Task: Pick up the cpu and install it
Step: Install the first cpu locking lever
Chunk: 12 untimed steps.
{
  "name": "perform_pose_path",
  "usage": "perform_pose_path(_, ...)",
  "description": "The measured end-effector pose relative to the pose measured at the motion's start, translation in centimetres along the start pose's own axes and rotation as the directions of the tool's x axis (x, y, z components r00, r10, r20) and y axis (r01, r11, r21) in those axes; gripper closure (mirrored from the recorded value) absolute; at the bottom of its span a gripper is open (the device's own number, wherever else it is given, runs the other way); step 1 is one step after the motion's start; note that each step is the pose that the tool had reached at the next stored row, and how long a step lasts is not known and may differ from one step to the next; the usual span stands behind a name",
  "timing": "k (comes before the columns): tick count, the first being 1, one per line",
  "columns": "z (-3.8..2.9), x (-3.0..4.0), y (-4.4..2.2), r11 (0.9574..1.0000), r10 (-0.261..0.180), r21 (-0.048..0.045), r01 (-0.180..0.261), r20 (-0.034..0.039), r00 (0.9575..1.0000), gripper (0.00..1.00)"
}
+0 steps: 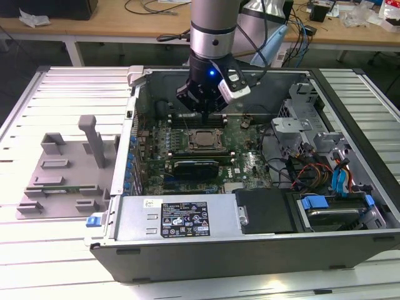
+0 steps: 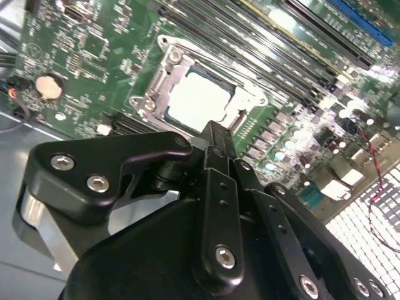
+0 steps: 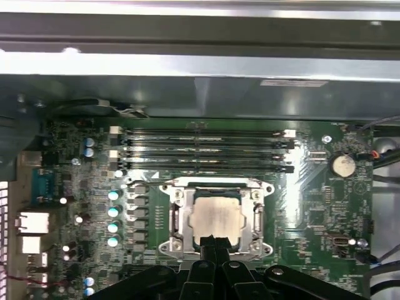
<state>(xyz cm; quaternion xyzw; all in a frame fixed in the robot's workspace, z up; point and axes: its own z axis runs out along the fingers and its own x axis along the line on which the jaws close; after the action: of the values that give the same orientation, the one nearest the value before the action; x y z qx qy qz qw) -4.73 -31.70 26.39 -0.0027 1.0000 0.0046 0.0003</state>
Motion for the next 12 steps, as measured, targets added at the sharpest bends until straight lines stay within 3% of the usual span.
perform_pose_path(1, 0.00, 0.71, 0.01, 1.0000, 0.000, 0.0000, 0.000, 0.0001, 1.0000, 0.89)
perform_pose_path(3, 0.00, 1.27, 0.02, 1.0000, 0.000, 0.0000, 0.000, 0.0000, 1.0000, 0.89)
perform_pose_path(8, 0.00, 3.51, 0.05, 1.0000, 0.000, 0.0000, 0.000, 0.0000, 1.0000, 0.89)
perform_pose_path(12, 0.00, 4.33, 0.05, 1.0000, 0.000, 0.0001, 0.000, -0.0001, 1.0000, 0.89)
